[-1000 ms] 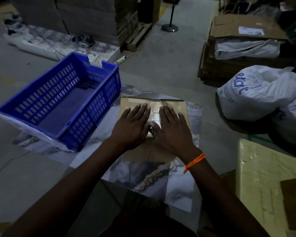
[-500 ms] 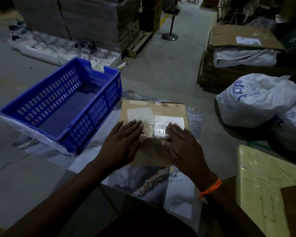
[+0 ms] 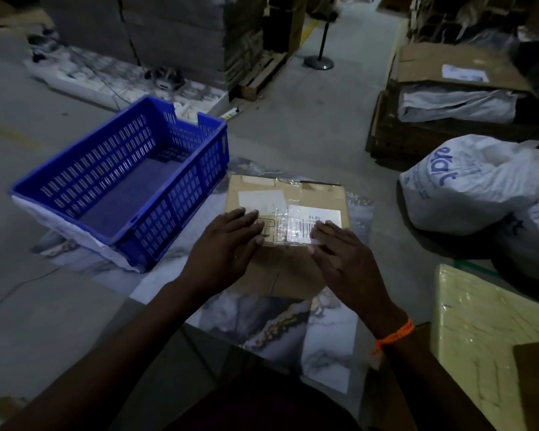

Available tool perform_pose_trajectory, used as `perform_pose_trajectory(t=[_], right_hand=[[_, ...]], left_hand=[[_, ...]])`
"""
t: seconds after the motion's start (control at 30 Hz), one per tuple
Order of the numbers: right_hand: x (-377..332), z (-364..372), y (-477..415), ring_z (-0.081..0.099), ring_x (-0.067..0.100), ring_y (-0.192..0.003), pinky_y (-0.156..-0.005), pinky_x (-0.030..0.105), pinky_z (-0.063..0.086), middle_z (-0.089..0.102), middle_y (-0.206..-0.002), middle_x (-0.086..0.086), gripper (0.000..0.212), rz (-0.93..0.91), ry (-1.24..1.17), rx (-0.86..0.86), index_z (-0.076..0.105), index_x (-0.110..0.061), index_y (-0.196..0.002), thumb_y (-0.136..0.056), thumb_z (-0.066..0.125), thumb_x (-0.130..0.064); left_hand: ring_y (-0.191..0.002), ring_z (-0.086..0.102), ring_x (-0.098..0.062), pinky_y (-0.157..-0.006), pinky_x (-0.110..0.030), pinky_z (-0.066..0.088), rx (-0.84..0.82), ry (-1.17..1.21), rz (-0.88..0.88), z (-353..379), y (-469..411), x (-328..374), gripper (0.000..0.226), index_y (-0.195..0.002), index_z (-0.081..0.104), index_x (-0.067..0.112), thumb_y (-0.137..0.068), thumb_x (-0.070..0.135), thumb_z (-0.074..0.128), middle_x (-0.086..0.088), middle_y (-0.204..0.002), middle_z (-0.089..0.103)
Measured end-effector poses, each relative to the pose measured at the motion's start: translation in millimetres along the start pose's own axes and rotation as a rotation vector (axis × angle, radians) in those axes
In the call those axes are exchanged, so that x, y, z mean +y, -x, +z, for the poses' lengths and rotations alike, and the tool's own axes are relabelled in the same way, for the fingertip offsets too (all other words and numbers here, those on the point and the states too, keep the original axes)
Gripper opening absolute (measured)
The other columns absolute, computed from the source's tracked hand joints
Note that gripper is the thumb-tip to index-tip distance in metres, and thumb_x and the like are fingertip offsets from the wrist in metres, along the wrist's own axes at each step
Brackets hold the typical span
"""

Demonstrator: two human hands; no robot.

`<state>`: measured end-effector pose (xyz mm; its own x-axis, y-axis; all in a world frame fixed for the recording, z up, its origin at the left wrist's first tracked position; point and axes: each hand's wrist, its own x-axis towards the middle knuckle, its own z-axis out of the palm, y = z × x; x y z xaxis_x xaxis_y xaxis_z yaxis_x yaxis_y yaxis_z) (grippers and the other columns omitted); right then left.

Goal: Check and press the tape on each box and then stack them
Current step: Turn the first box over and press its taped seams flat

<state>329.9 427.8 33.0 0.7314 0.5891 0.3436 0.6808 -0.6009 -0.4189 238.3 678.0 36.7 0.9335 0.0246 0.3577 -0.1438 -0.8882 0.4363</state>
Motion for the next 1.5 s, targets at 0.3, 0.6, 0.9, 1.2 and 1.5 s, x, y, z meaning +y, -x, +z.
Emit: perform_pose_trajectory(t=[0.3,0.6,0.9,1.2,1.5], right_hand=[[31,-12,-60,0.069,0.025,-0.115,-0.104,0.046,0.054,0.073,-0.125,0.005,0.064,0.761,-0.813,-0.156,0.068,-0.018,-0.129,-0.084,0.074,-0.063],[23,-9,-67,0.071,0.018,-0.111,-0.100,0.045,0.056,0.075,-0.120,-0.003,0.044,0.687,-0.963,-0.033,0.066,-0.027,-0.129,-0.095,0.065,-0.055],[26,17,-6,0.070,0.026,-0.111,-0.089,0.046,0.059,0.071,-0.119,0.019,0.051,0.834,-1.006,0.122,0.063,-0.001,-0.120,-0.106,0.051,-0.049],[14,53,107,0.069,0.026,-0.096,-0.084,0.042,0.059,0.071,-0.092,0.003,0.037,0.989,-0.706,0.108,0.065,-0.019,-0.093,-0.094,0.062,-0.055],[52,75,70,0.068,0.016,-0.099,-0.088,0.036,0.058,0.071,-0.112,0.000,0.041,0.906,-0.596,0.009,0.062,-0.016,-0.131,-0.094,0.076,-0.028]], left_hand=[[-0.104,0.066,-0.015,-0.059,-0.012,0.052,-0.126,0.602,-0.620,-22,-43,-15,0.052,-0.146,0.048,0.019,-0.098,0.030,0.065,0.002,-0.129,0.061],[-0.125,0.056,-0.010,-0.080,-0.021,0.058,0.013,0.765,-0.490,-31,-46,-31,0.067,-0.147,0.047,0.022,-0.087,0.008,0.073,0.003,-0.140,0.057],[-0.113,0.068,-0.013,-0.102,-0.044,0.053,0.104,1.087,-0.810,6,23,-33,0.022,-0.119,0.066,0.018,-0.098,0.021,0.063,0.002,-0.116,0.072],[-0.088,0.073,-0.018,-0.079,-0.043,0.063,-0.060,0.718,-0.969,47,108,-17,0.073,-0.126,0.064,0.030,-0.072,0.080,0.064,-0.005,-0.100,0.071],[-0.110,0.068,-0.017,-0.095,-0.047,0.057,-0.122,0.680,-0.904,67,79,-46,0.048,-0.131,0.064,0.022,-0.089,0.046,0.071,0.001,-0.124,0.070]])
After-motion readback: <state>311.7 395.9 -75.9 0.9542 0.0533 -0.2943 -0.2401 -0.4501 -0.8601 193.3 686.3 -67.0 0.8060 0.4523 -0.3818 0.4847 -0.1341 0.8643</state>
